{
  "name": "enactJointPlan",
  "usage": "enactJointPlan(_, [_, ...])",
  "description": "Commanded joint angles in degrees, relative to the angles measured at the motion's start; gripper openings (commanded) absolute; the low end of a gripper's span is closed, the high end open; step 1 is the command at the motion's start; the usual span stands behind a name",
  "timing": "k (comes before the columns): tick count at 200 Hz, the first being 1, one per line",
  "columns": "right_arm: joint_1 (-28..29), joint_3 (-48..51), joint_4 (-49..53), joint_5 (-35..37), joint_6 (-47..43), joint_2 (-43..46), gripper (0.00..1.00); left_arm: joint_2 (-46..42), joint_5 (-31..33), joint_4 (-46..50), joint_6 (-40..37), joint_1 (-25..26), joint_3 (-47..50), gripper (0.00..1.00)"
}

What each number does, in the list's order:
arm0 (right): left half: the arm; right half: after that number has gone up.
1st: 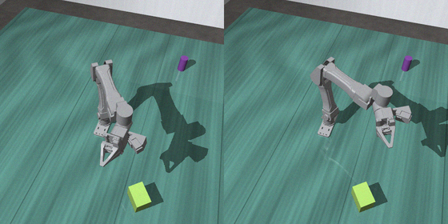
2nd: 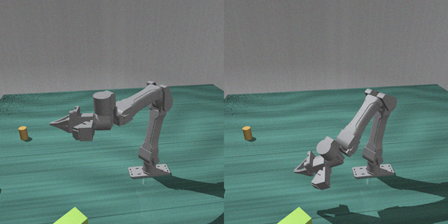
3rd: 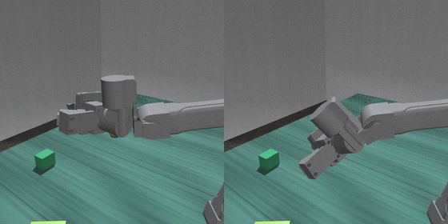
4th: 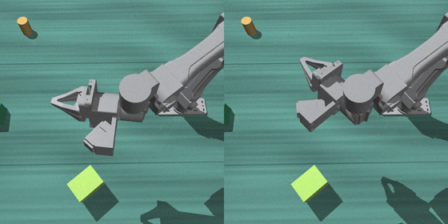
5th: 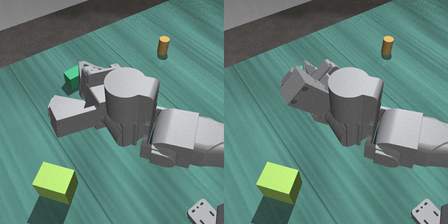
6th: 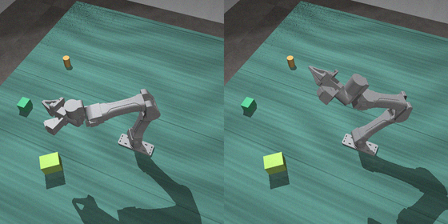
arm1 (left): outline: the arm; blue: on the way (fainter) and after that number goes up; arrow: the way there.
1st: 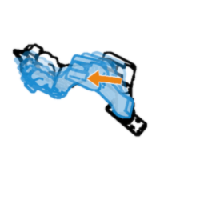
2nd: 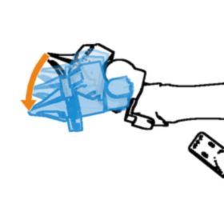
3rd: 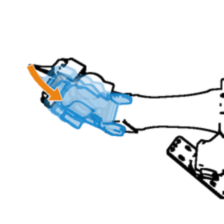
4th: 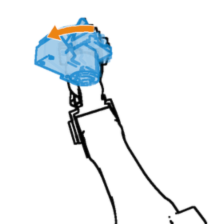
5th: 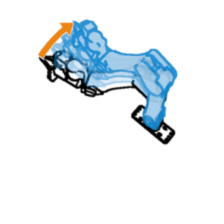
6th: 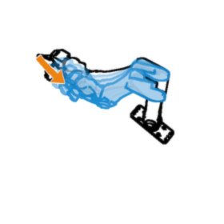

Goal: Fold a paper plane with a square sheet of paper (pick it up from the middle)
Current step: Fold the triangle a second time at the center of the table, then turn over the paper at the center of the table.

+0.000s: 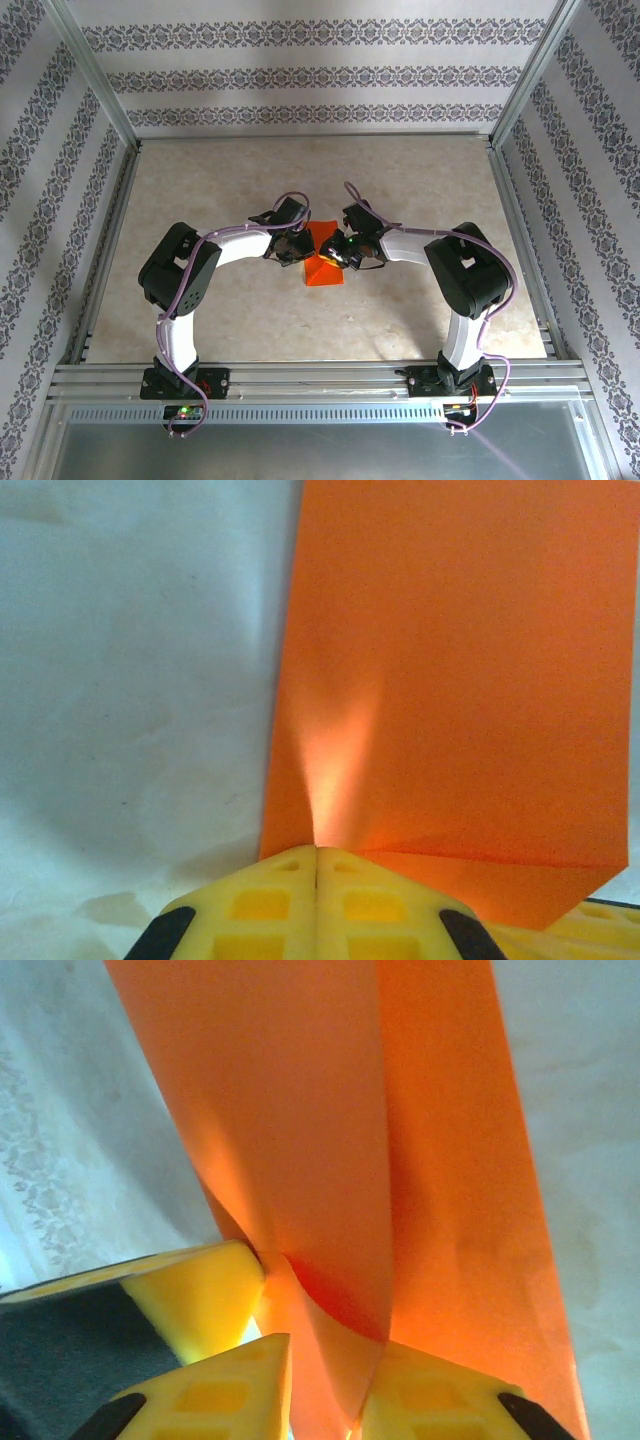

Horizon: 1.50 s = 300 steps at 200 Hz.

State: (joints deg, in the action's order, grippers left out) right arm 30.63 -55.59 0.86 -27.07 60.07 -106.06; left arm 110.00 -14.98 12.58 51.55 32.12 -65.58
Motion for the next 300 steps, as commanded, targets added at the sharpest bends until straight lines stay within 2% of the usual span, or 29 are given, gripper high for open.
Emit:
enactJointPlan(1, [0.6, 0.7, -0.9, -0.7, -0.8, -0.5, 0.20, 1.8, 0.1, 2.9, 0.9, -0.7, 1.6, 0.05])
enactJointPlan(43, [0.1, -1.3, -0.5, -0.2, -6.3, 0.6, 0.05, -3.9, -0.1, 6.9, -3.1, -3.2, -0.7, 0.13])
enactJointPlan(58, [-0.6, -1.6, -1.3, -0.7, -8.3, 2.1, 0.04, -8.0, -1.1, 7.3, -4.6, -5.1, -0.5, 0.19])
enactJointPlan(80, [-2.1, -2.0, -2.5, -2.5, -10.9, 4.3, 0.02, -14.0, -4.0, 7.2, -5.9, -8.8, 1.1, 0.35])
enactJointPlan(111, [-4.8, -2.4, -7.8, -10.0, -10.4, 5.7, 0.02, -19.7, -16.1, -1.1, -3.8, -13.4, 6.2, 0.58])
enactJointPlan(138, [-6.1, -2.7, -13.0, -15.7, -8.0, 6.4, 0.01, -22.6, -22.4, -13.0, -0.2, -13.5, 11.8, 0.83])
enactJointPlan(161, [-6.4, -2.8, -17.4, -19.1, -5.1, 6.9, 0.01, -23.2, -26.3, -21.2, 4.8, -13.3, 15.5, 0.94])
enactJointPlan(187, [-6.5, -2.7, -21.0, -21.5, -2.1, 6.9, 0.02, -22.7, -28.1, -22.8, 6.4, -11.8, 16.1, 1.00])
enactJointPlan(233, [-6.9, -2.1, -28.0, -24.9, 3.3, 5.5, 0.02, -20.1, -30.1, -29.1, 10.5, -11.0, 16.7, 1.00])
enactJointPlan(267, [-7.2, -1.4, -30.8, -26.5, 5.8, 4.8, 0.03, -17.0, -32.9, -39.8, 16.3, -11.0, 17.5, 0.88])
enactJointPlan(300, [-8.2, 0.2, -31.2, -26.7, 5.6, 3.4, 0.03, -14.8, -32.7, -40.2, 16.5, -11.6, 17.6, 0.77])
